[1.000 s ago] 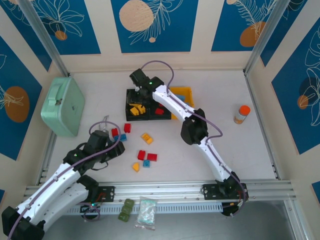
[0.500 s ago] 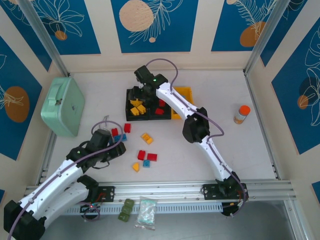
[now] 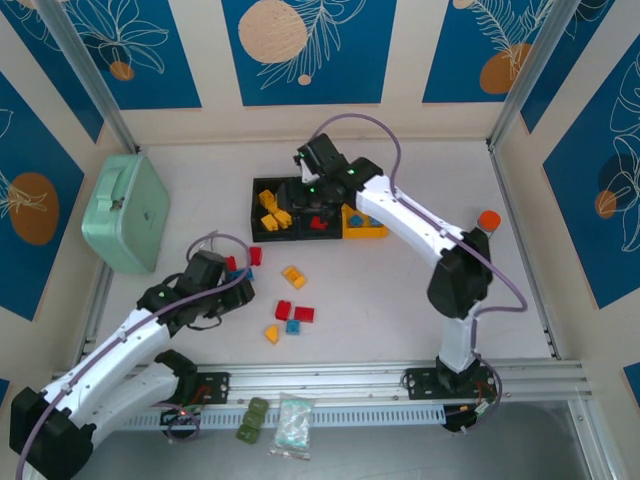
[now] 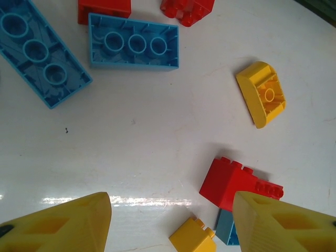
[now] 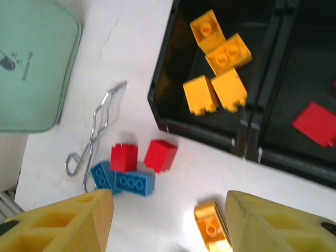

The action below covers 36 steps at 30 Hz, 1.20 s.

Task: Sort the legos into containers by color
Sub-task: Place the lego in the container, then pick up the lego from the center of the table.

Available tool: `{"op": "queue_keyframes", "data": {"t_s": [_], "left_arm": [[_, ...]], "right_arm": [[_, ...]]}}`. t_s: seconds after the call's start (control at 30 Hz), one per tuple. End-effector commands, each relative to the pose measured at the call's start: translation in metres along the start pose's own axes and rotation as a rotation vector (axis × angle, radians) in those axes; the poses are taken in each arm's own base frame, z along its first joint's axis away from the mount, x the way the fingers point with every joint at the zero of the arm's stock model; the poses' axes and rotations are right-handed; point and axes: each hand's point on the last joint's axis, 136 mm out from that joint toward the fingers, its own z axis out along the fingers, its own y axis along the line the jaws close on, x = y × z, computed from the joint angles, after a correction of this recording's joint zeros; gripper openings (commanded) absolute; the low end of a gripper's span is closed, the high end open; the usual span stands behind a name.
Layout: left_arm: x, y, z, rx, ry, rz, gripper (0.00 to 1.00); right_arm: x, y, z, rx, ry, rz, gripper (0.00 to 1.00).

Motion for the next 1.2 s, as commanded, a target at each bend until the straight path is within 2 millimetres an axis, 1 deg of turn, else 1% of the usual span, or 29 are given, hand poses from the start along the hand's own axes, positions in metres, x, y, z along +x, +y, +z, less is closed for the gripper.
{"op": "queue_keyframes", "data": {"t_s": [0.0, 0.17, 0.23, 0.4, 0.53, 0.57, 0.7, 0.77, 0.87, 1.0, 1.17], "left_arm": [[-0.012, -0.002, -0.006, -0.025, -0.03, 0.029, 0.63], [-0.017, -0.002, -0.003, -0.065, -0.021, 0.06, 0.63], [-0.016, -0.004, 0.002, -0.063, -0.001, 0.07, 0.63], [-0.01, -0.018, 0.015, -0.016, 0.065, 0.111, 0.63], [-0.003, -0.032, 0.026, 0.013, 0.115, 0.155, 0.63], [-0.003, -0.036, 0.029, 0.018, 0.119, 0.165, 0.63], [-0.005, -0.055, 0.04, 0.029, 0.127, 0.2, 0.65], [-0.007, -0.064, 0.046, 0.032, 0.128, 0.212, 0.67], [-0.007, -0.077, 0.059, 0.022, 0.147, 0.23, 0.7], [-0.007, -0.093, 0.078, -0.016, 0.178, 0.268, 0.73], [-0.005, -0.098, 0.102, -0.103, 0.215, 0.275, 0.74]], "right_arm": [[0.02, 0.001, -0.009, -0.056, -0.003, -0.031, 0.59], [0.063, -0.018, -0.022, -0.061, 0.018, -0.025, 0.59], [0.08, -0.027, -0.025, -0.062, 0.028, -0.013, 0.59], [0.117, -0.052, -0.031, -0.031, 0.055, 0.028, 0.59], [0.14, -0.071, -0.034, 0.004, 0.074, 0.068, 0.59], [0.144, -0.075, -0.035, 0.016, 0.076, 0.077, 0.59], [0.161, -0.097, -0.043, 0.069, 0.069, 0.136, 0.65], [0.167, -0.107, -0.047, 0.086, 0.057, 0.172, 0.68], [0.178, -0.121, -0.052, 0.096, 0.048, 0.227, 0.68], [0.192, -0.133, -0.058, 0.098, 0.038, 0.28, 0.68], [0.204, -0.141, -0.063, 0.098, 0.026, 0.317, 0.67]]}}
